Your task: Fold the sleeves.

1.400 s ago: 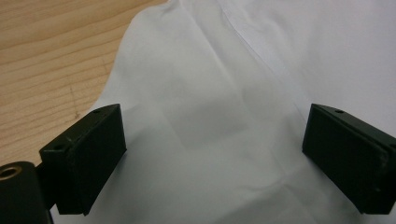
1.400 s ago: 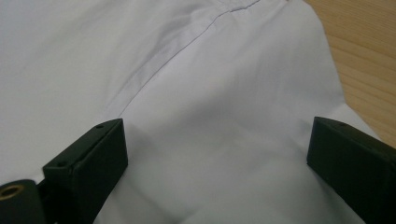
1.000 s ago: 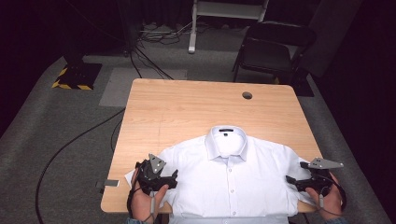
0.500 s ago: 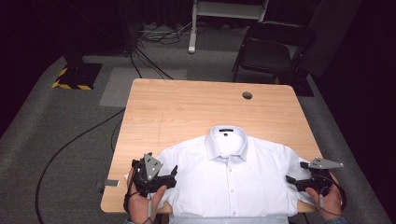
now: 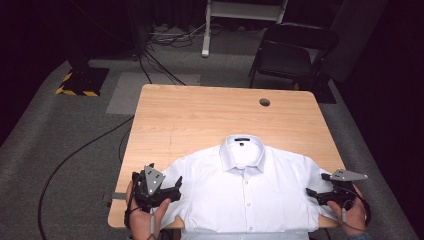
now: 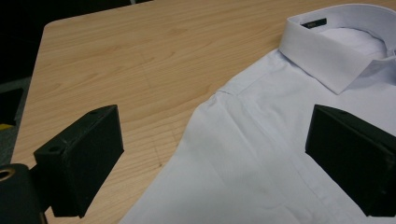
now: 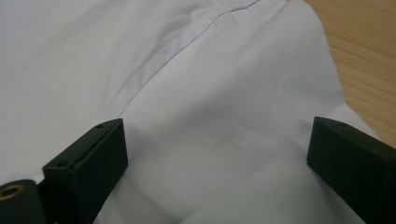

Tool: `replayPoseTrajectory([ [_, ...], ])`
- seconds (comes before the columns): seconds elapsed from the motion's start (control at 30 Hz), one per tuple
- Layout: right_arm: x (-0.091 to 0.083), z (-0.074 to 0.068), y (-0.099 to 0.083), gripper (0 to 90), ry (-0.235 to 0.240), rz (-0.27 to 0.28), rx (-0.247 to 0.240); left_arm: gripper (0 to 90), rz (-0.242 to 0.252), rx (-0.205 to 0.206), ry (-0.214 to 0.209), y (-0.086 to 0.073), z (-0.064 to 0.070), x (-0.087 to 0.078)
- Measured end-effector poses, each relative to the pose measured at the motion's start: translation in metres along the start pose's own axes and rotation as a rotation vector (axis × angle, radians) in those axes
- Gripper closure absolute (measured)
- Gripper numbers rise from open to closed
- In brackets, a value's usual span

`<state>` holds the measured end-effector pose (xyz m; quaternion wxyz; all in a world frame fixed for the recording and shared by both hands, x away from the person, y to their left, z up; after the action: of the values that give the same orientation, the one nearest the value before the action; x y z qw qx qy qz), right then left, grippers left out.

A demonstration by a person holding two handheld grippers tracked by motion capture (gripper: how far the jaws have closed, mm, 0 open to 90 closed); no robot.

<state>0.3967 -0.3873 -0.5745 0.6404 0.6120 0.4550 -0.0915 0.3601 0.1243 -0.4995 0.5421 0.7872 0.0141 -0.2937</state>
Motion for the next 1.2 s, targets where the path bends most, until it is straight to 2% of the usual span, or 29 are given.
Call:
replayPoseTrajectory([
  [0.33, 0.0, 0.0, 0.0, 4.8, 0.0, 0.0, 0.0, 3.9, -0.009, -0.009, 0.034, -0.011, -0.019, -0.014],
  [0.5, 0.0, 0.0, 0.0, 4.8, 0.0, 0.0, -0.001, 3.7, -0.01, -0.007, 0.041, -0.018, -0.025, -0.017],
  [0.63, 0.0, 0.0, 0.0, 4.8, 0.0, 0.0, 0.0, 3.7, -0.005, -0.025, 0.045, -0.022, -0.028, -0.017],
  [0.83, 0.0, 0.0, 0.0, 4.8, 0.0, 0.0, 0.0, 5.7, -0.036, -0.046, 0.05, -0.036, -0.033, -0.015],
  [1.03, 0.0, 0.0, 0.0, 4.8, 0.0, 0.0, 0.0, 10.1, -0.097, -0.037, 0.023, -0.054, -0.034, -0.01],
  [1.2, 0.0, 0.0, 0.0, 4.8, 0.0, 0.0, 0.0, 11.0, -0.135, -0.054, 0.028, -0.068, -0.037, -0.007],
])
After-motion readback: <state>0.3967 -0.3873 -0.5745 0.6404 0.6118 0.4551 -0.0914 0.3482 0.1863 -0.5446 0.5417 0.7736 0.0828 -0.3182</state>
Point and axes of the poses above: each handheld gripper's, and its own axes: x roughly forward along the jaws, y roughly out of its top, z roughly to its right, the point moved 10 cm from there along x, roughly forward along the jaws, and after that the axes turned 13 degrees about x, right-handed, at the moved point
